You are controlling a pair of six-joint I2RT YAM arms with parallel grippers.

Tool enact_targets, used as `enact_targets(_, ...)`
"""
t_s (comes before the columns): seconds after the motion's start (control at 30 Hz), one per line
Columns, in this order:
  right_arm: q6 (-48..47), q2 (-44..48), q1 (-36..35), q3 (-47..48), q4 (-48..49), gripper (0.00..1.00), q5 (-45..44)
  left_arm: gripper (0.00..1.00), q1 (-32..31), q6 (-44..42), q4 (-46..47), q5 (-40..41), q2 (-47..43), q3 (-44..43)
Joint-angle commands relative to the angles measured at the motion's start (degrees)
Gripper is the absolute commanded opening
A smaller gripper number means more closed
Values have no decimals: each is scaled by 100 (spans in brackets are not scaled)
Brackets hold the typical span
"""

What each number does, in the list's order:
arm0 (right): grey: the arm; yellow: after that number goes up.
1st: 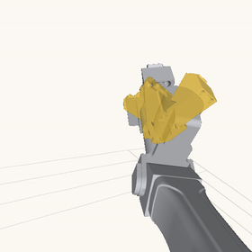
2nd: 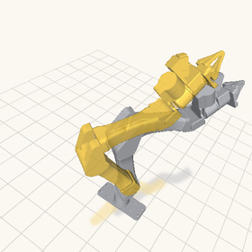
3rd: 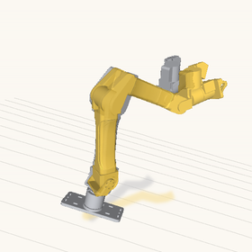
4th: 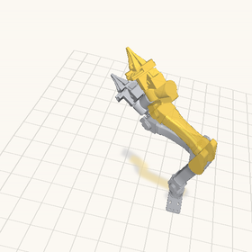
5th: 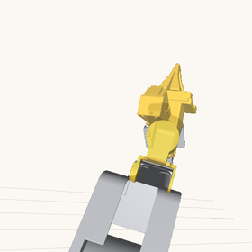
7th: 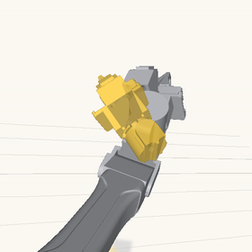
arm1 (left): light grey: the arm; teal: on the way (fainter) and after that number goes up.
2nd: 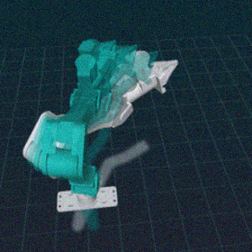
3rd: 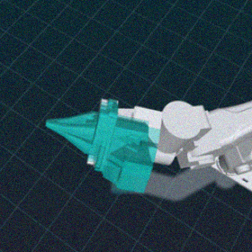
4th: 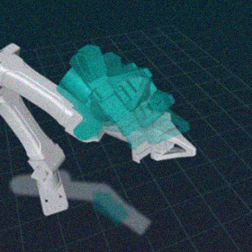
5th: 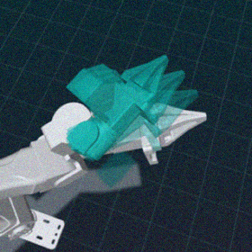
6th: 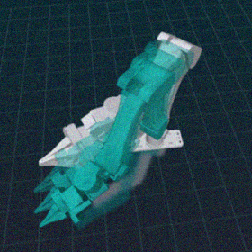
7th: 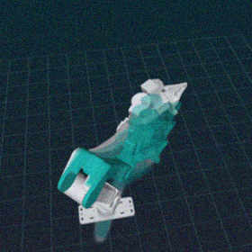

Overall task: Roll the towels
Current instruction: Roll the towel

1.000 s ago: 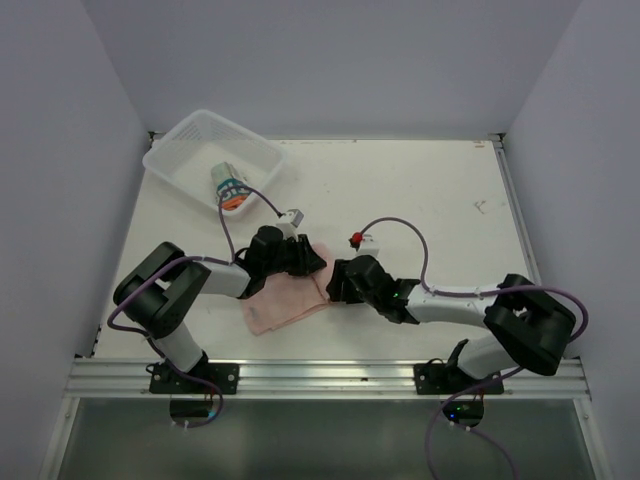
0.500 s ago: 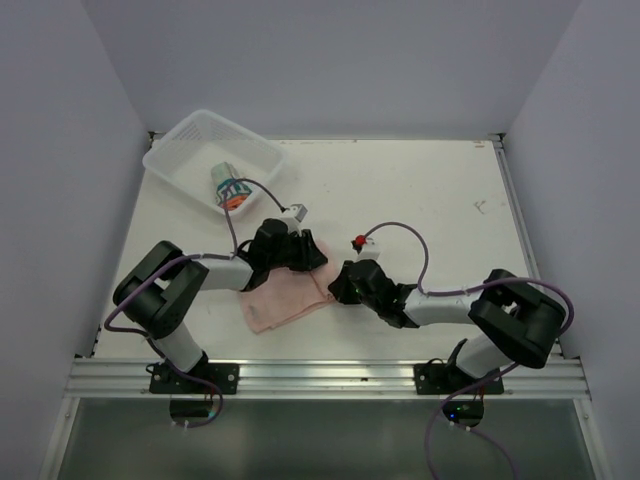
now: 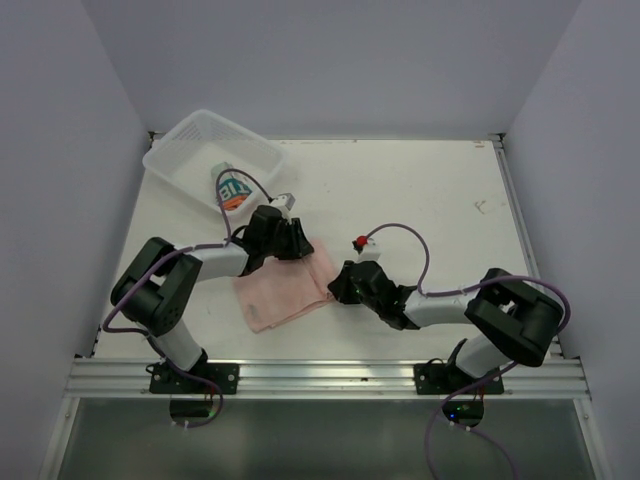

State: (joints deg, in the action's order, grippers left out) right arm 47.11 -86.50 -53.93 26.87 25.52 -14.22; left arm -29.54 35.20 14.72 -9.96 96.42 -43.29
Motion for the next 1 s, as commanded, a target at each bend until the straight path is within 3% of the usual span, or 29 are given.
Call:
enact_targets(0.0, -290, -218, -30, -130, -688, 0, -20, 41, 185, -356, -294, 662, 26, -110)
enact_targets(0.63, -572, -60, -65, 90, -1040, 0, -143, 41, 379, -497, -514, 320, -1266, 224)
enact_targets(0.9, -642, -201, -223, 310, -1233, 0, -336, 0, -6, -364, -180, -7, -1354, 593)
enact_targets(0.97, -642, -236, -249, 345, -1260, 0, -371, 0, -288, -522, -293, 361, -1293, 515)
